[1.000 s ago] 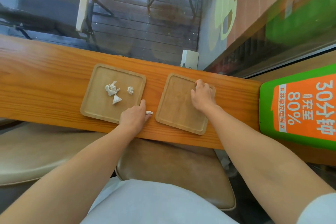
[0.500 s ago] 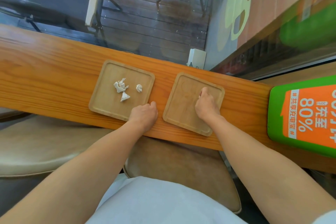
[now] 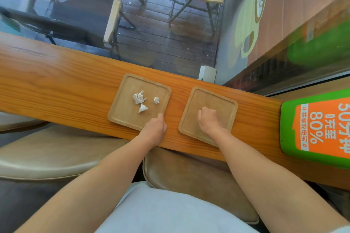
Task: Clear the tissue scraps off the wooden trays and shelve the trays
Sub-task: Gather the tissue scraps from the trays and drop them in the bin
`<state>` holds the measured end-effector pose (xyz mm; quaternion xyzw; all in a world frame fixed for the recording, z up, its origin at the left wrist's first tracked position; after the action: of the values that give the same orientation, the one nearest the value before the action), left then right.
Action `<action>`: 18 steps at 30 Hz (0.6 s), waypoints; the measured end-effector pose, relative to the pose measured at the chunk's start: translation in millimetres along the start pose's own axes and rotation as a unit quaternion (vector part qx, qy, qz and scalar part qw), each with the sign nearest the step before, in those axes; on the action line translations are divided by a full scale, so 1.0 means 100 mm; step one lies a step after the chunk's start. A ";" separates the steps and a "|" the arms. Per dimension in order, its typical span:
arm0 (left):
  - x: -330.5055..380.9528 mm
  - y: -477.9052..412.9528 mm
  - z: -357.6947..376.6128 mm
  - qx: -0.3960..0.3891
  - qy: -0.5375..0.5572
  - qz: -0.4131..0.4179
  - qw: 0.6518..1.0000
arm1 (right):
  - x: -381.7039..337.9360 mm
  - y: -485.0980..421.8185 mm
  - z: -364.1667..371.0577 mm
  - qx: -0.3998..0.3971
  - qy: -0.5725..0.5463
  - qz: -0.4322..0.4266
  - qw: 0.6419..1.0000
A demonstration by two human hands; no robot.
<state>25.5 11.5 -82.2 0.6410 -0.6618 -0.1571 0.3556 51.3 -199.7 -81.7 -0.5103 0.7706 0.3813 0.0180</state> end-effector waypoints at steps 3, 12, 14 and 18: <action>-0.18 0.04 -0.05 -0.011 -0.034 -0.013 0.999 | -0.17 0.03 0.10 -0.029 0.012 0.003 1.000; -0.72 0.09 -0.26 -0.006 -0.048 -0.043 0.998 | -0.70 0.15 0.46 -0.127 0.069 -0.045 0.989; -0.83 0.09 -0.32 0.003 -0.051 -0.054 0.997 | -0.79 0.17 0.51 -0.132 0.064 -0.051 0.988; -0.96 0.04 -0.49 0.039 -0.072 -0.075 0.994 | -0.93 0.19 0.57 -0.132 0.054 -0.060 0.988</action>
<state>48.2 116.4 -71.3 0.6894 -0.6412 -0.2028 0.2692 60.0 -89.7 -73.1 -0.5738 0.6813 0.4494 -0.0683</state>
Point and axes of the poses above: each hand's wrist, its own y-axis away from the middle knuckle, its own z-axis out of the palm, x = y × z, the point moved 9 cm from there along -y, towards the middle knuckle, and after that the axes turned 11 degrees about -y, right-handed, at the moved point
